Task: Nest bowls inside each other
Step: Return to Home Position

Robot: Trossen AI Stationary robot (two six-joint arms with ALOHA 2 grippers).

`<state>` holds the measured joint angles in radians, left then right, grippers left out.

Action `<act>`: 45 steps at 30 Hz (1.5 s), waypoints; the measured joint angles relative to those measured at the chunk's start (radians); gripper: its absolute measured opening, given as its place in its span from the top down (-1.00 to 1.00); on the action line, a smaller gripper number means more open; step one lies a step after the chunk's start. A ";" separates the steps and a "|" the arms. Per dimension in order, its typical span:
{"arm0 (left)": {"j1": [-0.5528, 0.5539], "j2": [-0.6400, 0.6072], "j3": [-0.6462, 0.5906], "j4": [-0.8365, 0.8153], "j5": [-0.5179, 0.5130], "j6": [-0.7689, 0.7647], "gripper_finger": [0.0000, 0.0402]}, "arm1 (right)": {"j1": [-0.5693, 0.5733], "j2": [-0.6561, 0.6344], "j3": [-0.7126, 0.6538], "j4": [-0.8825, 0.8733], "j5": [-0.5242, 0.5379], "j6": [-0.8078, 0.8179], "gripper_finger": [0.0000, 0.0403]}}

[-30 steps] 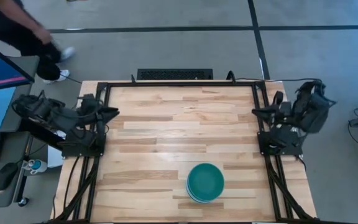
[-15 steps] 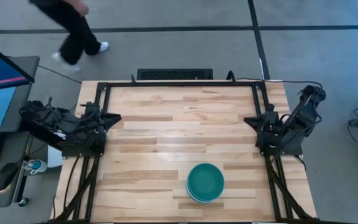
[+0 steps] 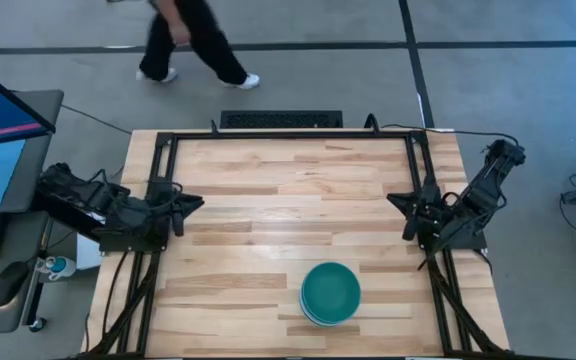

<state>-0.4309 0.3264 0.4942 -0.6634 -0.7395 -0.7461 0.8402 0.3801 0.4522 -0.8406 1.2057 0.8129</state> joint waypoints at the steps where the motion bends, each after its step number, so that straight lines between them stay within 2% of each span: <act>1: 0.000 0.000 -0.009 0.010 0.000 -0.004 0.65 | 0.000 0.000 0.000 0.000 0.000 0.000 0.75; 15: 0.000 0.000 -0.124 0.192 -0.004 0.000 0.65 | 0.000 0.000 -0.001 -0.014 0.000 0.002 0.75; 27: 0.001 0.000 -0.124 0.225 -0.009 0.039 0.65 | 0.001 0.000 -0.227 0.182 0.046 0.128 0.75; 39: 0.001 0.000 -0.128 0.213 -0.031 0.027 0.65 | 0.003 0.000 -0.235 0.180 0.053 0.096 0.75; 42: 0.001 0.001 -0.162 0.228 -0.034 0.017 0.65 | 0.003 0.000 -0.262 0.193 0.053 0.096 0.75; 45: 0.001 0.000 -0.224 0.312 -0.036 0.008 0.65 | 0.001 0.000 -0.280 0.270 0.053 0.053 0.75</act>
<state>-0.4301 0.3267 0.2702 -0.3512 -0.7759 -0.7381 0.8410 0.3805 0.1720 -0.5708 1.2585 0.8656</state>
